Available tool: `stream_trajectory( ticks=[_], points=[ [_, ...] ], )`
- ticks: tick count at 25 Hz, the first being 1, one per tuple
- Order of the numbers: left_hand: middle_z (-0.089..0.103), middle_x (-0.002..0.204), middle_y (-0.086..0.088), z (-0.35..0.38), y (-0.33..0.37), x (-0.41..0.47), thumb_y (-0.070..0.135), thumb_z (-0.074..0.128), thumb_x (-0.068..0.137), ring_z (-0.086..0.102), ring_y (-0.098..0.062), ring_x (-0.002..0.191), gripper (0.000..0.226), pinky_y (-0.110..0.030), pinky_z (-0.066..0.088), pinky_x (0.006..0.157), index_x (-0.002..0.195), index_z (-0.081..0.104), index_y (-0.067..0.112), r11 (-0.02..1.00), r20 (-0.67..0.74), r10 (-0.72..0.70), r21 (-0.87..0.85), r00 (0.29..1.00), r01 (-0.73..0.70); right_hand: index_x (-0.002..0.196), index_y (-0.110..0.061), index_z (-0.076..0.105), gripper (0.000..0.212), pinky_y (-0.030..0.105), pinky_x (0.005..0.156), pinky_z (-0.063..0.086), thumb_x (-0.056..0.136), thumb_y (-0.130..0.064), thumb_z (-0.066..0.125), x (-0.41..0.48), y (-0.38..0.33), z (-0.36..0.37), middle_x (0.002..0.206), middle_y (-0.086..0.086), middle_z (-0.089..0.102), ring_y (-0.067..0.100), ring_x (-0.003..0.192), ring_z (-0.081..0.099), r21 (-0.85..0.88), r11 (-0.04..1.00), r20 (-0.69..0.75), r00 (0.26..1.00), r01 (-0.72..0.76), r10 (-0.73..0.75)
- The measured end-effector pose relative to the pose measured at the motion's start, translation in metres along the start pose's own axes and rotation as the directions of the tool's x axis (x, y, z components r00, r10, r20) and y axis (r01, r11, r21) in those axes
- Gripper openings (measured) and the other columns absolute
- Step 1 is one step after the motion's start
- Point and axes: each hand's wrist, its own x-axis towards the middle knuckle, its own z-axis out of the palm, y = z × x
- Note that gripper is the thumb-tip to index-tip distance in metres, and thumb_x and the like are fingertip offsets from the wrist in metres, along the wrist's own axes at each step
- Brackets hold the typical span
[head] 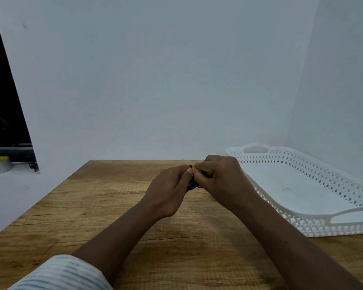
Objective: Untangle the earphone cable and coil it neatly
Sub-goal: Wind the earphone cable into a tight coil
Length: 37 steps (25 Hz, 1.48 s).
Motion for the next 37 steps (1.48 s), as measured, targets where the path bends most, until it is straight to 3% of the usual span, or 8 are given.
stream_trajectory(
  ticks=[7,11,13,16,21,27,33,37],
  points=[
    [0.05,0.058,0.005,0.0,0.006,-0.002,0.023,0.031,0.107,0.046,-0.007,0.053,0.04,-0.021,0.039,0.056,0.075,0.055,0.019,0.977,0.038,-0.023,-0.21,0.999,0.03,0.062,-0.014,0.067,0.03,0.036,0.051,0.044,0.085,-0.029,0.055,0.003,-0.003,-0.005,0.055,-0.007,0.05,0.013,0.052,0.051,0.052,0.999,-0.009,1.0,-0.011,0.011],
    [0.06,0.074,-0.008,0.002,0.003,0.0,0.028,0.032,0.107,0.053,-0.021,0.066,0.039,-0.028,0.042,0.062,0.09,0.062,0.01,0.97,0.021,-0.01,-0.243,1.0,0.015,0.061,-0.012,0.067,0.027,0.034,0.051,0.043,0.085,-0.021,0.058,0.003,-0.004,-0.007,0.056,-0.002,0.054,0.014,0.052,0.052,0.056,0.998,-0.021,1.0,-0.007,0.008],
    [0.064,0.083,-0.012,0.004,0.0,0.0,0.032,0.032,0.105,0.058,-0.027,0.077,0.041,-0.036,0.044,0.067,0.095,0.063,0.009,0.979,0.012,-0.008,-0.204,1.0,0.01,0.061,-0.01,0.066,0.03,0.037,0.051,0.044,0.085,-0.024,0.055,0.003,-0.003,-0.007,0.057,-0.002,0.054,0.014,0.053,0.053,0.056,0.998,-0.016,1.0,-0.011,0.012],
    [0.062,0.084,0.006,0.001,-0.004,0.001,0.035,0.031,0.105,0.056,-0.014,0.086,0.034,-0.03,0.043,0.074,0.089,0.06,0.026,0.999,-0.021,0.035,-0.013,0.999,-0.035,0.061,-0.011,0.064,0.032,0.04,0.051,0.046,0.085,-0.029,0.052,0.002,-0.003,-0.007,0.058,-0.003,0.053,0.014,0.052,0.053,0.038,0.999,-0.003,1.0,-0.025,0.025],
    [0.057,0.074,0.01,0.0,-0.001,0.001,0.037,0.031,0.103,0.054,-0.009,0.071,0.031,-0.031,0.043,0.064,0.082,0.052,0.035,0.979,-0.035,0.101,0.182,0.994,-0.093,0.065,-0.009,0.066,0.038,0.042,0.05,0.047,0.086,-0.032,0.045,0.003,-0.004,-0.006,0.061,0.0,0.053,0.018,0.053,0.053,-0.02,1.0,0.009,1.0,0.011,-0.011],
    [0.075,0.097,0.007,-0.002,0.005,0.004,0.021,0.041,0.105,0.068,-0.004,0.094,0.03,-0.02,0.053,0.081,0.115,0.069,0.022,0.992,-0.074,0.003,-0.126,0.997,-0.012,0.075,-0.008,0.07,0.029,0.042,0.05,0.049,0.089,-0.023,0.051,0.003,-0.006,-0.005,0.064,0.002,0.056,0.019,0.053,0.054,-0.061,0.997,-0.009,0.999,0.043,-0.043],
    [0.069,0.078,0.008,-0.009,0.016,0.003,0.033,0.039,0.104,0.061,-0.004,0.072,0.035,-0.021,0.049,0.069,0.096,0.072,0.027,0.948,-0.002,-0.106,-0.301,0.994,0.101,0.085,-0.014,0.075,0.024,0.04,0.052,0.05,0.092,-0.025,0.055,0.002,-0.002,-0.006,0.067,0.0,0.06,0.017,0.057,0.058,-0.001,0.999,-0.036,0.999,0.037,-0.037],
    [0.075,0.104,0.004,-0.014,0.008,0.006,0.031,0.053,0.098,0.068,-0.01,0.102,0.028,-0.028,0.052,0.087,0.103,0.076,0.017,0.901,0.036,-0.194,-0.39,0.98,0.193,0.089,-0.019,0.08,0.01,0.017,0.059,0.053,0.079,-0.016,0.079,0.0,-0.005,-0.007,0.063,-0.018,0.067,0.001,0.063,0.067,0.257,0.952,-0.106,0.974,-0.165,0.198]
  ],
)
